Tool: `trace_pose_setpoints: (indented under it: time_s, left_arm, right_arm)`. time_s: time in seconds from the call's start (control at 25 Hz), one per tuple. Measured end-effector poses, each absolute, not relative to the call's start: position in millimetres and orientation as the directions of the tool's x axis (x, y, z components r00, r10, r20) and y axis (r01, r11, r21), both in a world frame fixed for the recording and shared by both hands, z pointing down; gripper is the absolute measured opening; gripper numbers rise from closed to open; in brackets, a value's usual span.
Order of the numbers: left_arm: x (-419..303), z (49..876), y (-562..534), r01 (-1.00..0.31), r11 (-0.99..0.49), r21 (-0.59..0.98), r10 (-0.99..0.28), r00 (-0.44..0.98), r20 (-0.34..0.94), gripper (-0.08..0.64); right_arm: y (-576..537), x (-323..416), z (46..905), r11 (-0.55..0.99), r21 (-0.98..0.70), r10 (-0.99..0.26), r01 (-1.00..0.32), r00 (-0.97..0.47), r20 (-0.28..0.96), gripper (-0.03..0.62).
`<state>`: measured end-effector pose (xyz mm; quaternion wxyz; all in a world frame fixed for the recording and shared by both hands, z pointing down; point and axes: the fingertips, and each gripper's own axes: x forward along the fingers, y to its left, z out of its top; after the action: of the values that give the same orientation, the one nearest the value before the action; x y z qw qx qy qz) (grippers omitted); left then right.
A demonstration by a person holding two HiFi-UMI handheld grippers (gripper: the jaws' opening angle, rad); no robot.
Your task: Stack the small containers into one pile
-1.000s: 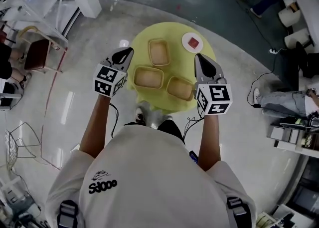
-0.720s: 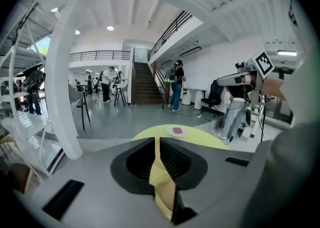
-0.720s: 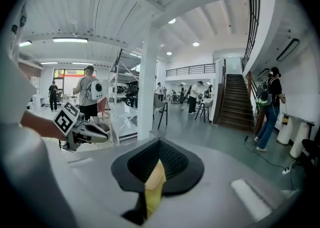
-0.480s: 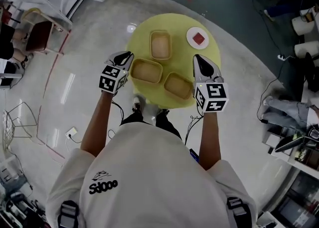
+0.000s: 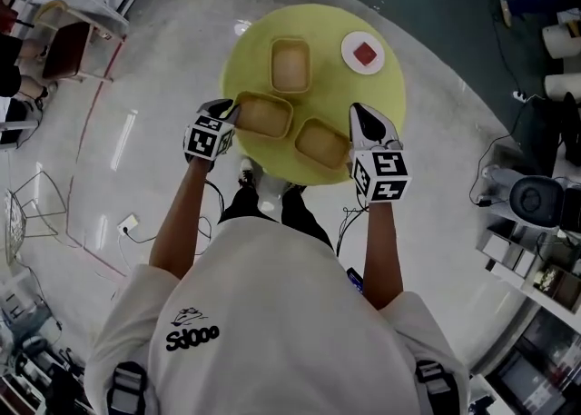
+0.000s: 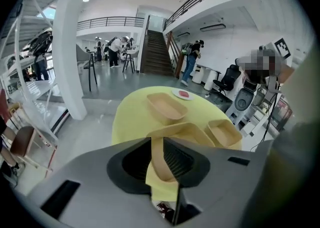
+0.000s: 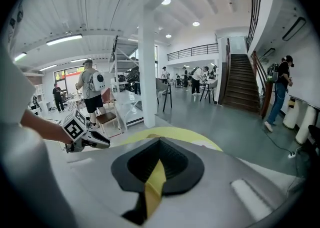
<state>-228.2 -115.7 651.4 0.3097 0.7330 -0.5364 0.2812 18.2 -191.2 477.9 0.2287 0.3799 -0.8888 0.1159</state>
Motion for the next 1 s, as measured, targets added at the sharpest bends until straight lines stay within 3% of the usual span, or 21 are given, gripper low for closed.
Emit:
trace_pose_setpoints:
  time_s: [0.48,1.0]
  left_arm:
    - [-234.2,699.1,-104.2,-0.977,-0.141,0.159,-0.507,0.209,0.836,0.080]
    - [-241.2,688.5,-109.0,-0.964,-0.040,0.264,-0.570,0.239,0.786,0.025]
  right_arm:
    - [-170.8,39.3,520.2,0.645,-0.094,-0.594,-0.759,-0.575,0.563,0.011]
    - [-172.7,53.6,517.1,0.623,-0.073,-0.621,-0.779,-0.549,0.560,0.011]
